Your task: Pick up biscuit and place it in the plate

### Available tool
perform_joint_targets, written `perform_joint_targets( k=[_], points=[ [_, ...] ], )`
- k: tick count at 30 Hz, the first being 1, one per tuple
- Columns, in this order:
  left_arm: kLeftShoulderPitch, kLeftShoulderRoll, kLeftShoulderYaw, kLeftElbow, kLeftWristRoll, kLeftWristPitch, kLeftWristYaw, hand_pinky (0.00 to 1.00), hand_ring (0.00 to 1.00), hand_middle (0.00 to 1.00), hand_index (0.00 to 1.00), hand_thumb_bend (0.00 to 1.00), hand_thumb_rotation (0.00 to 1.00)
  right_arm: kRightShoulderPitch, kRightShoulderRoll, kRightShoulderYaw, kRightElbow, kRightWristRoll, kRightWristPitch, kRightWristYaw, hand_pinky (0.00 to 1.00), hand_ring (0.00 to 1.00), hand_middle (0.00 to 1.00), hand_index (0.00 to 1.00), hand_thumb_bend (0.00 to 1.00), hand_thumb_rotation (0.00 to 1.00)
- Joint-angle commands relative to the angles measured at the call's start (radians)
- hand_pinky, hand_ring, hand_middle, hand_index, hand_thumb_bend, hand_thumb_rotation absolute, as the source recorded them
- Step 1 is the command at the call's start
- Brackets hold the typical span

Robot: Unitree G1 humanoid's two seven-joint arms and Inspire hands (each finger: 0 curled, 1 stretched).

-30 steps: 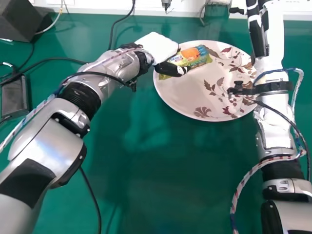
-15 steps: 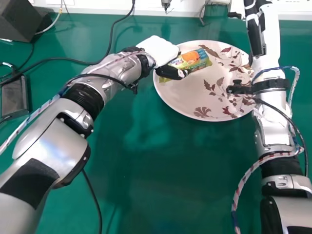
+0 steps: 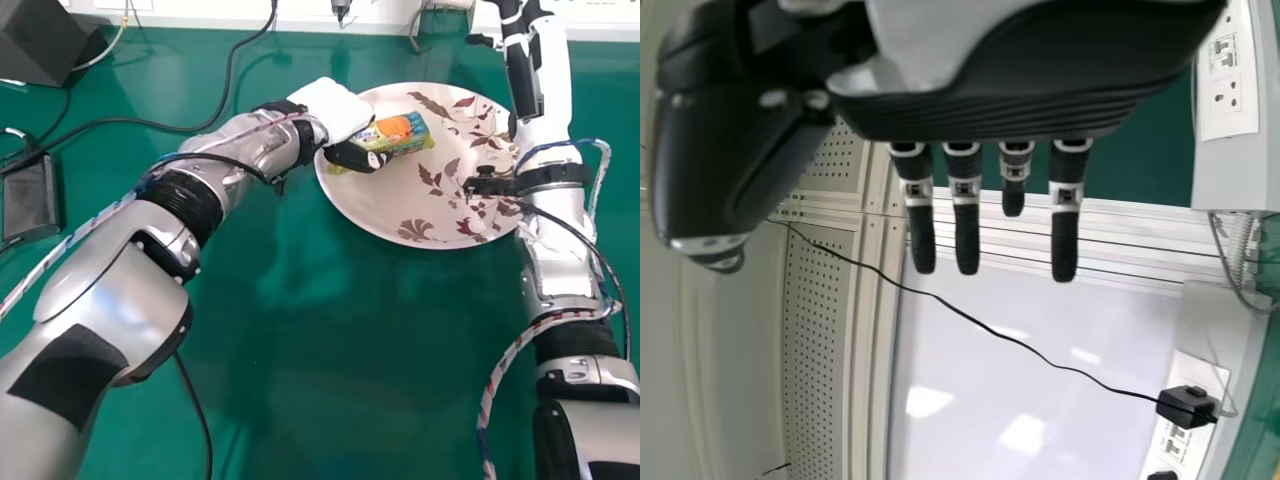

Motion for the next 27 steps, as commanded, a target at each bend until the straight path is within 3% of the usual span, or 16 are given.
perform_joint_targets(
  k=[1,15,23,27],
  points=[
    [-0.016,-0.009,-0.015,0.003,0.005,0.001,0.017,0.23,0.27,0.44,0.5,0.52,0.0,-0.014,-0.001,-0.005,0.003,0.011,-0.008,0.005,0.6,0.74,0.78,0.77,0.88,0.18],
    [-0.004,-0.015,-0.046,0.013,0.014,0.006,0.039,0.23,0.29,0.45,0.51,0.52,0.0,-0.016,-0.002,-0.004,0.012,0.017,-0.027,0.012,0.6,0.74,0.78,0.79,0.87,0.19],
    [0.001,-0.018,-0.049,0.012,0.0,0.009,0.015,0.29,0.37,0.47,0.5,0.52,0.0,-0.013,-0.001,-0.003,0.004,0.015,-0.03,0.017,0.62,0.75,0.78,0.79,0.86,0.18],
    [0.002,-0.019,-0.049,0.013,-0.001,0.007,0.01,0.31,0.36,0.47,0.5,0.52,0.0,-0.009,-0.006,0.0,0.003,0.006,-0.032,0.017,0.63,0.76,0.78,0.79,0.86,0.19]
  ],
)
